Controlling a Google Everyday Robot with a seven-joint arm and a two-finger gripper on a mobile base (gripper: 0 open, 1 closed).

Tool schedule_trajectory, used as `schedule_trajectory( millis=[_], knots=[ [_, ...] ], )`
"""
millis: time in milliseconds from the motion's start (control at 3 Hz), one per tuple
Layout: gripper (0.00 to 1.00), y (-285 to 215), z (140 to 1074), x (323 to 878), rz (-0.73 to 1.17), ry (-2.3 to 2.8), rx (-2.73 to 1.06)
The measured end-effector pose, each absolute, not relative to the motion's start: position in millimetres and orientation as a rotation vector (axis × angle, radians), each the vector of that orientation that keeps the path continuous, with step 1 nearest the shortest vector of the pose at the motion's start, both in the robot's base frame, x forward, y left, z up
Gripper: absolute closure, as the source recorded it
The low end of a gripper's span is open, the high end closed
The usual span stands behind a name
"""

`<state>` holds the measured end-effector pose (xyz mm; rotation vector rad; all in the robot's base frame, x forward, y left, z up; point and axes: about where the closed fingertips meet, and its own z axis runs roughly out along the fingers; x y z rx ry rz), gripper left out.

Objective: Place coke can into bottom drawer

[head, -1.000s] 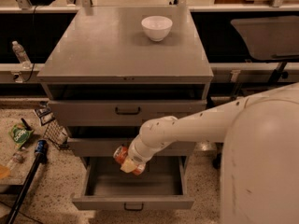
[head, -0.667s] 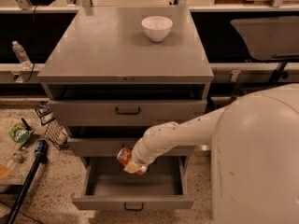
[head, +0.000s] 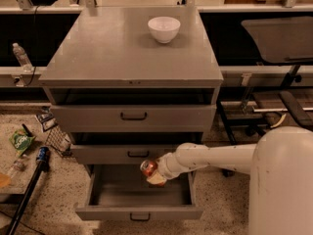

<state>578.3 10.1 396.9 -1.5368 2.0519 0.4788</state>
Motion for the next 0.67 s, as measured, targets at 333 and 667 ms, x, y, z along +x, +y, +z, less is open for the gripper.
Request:
schedule_trajectory(
  millis=[333, 667],
  knots=[
    [1.00, 6.5, 392.3, 578.8, 0.481, 2.054, -1.531],
    [1.00, 6.9, 375.9, 577.2, 0.535, 2.048, -1.481]
  ],
)
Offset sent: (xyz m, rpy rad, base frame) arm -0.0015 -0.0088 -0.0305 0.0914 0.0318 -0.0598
